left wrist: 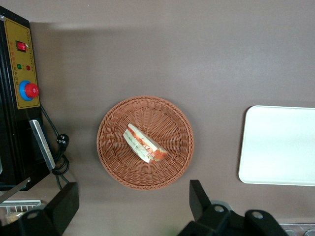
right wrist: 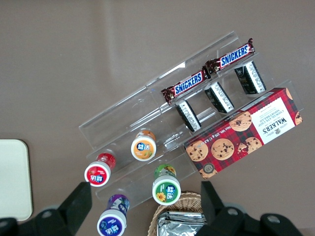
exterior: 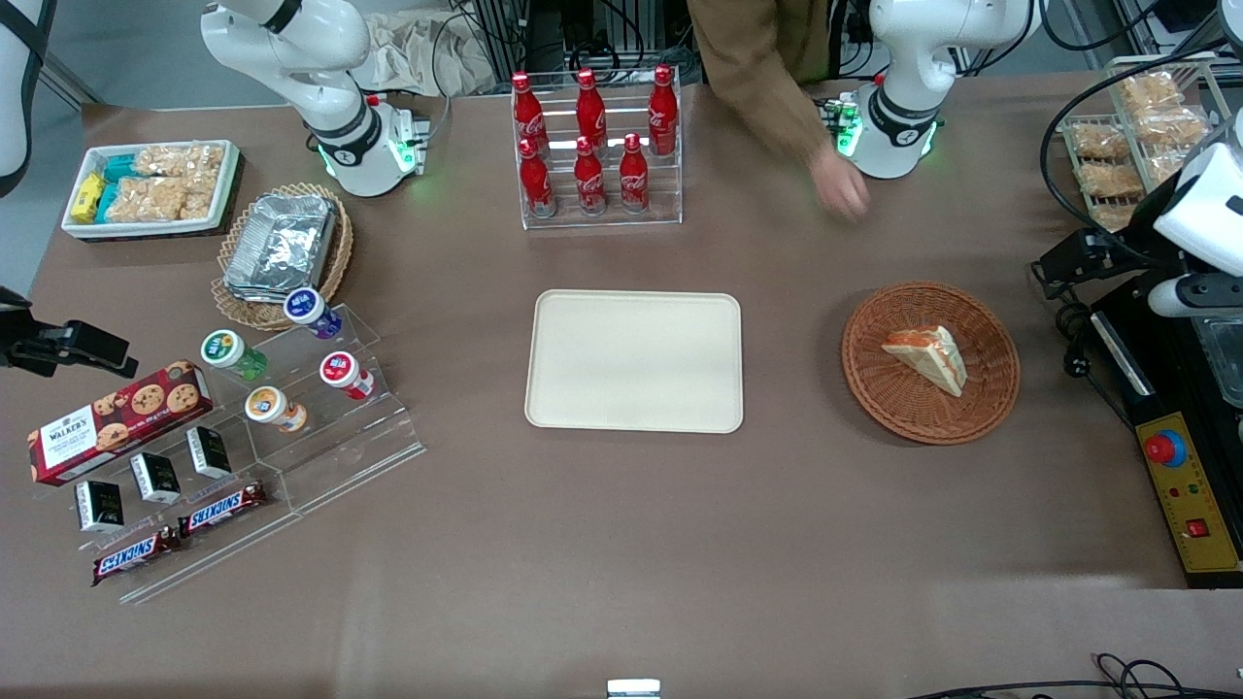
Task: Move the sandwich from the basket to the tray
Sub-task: 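Move the left gripper over the wrapped sandwich in the wicker basket, then lower the left gripper and close it on the wrapped sandwich, then lift the sandwich and carry it toward the cream tray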
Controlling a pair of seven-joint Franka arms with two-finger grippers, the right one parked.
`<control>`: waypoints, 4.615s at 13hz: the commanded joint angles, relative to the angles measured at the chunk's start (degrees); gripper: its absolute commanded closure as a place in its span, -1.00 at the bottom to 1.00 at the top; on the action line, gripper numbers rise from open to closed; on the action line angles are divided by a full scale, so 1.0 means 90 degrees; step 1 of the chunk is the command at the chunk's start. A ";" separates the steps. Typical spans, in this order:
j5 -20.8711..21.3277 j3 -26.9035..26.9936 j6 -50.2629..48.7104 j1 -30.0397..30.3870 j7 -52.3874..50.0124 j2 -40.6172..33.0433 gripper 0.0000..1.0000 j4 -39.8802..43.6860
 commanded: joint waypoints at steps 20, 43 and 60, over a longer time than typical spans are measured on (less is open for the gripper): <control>0.0008 -0.0094 0.3521 -0.0015 -0.5967 -0.1090 -1.00 -0.4673; -0.0031 -0.0084 0.7684 0.0180 -0.6701 0.0473 1.00 -0.6500; 0.0017 -0.1986 0.0614 0.0122 -0.4699 -0.0269 1.00 -0.1277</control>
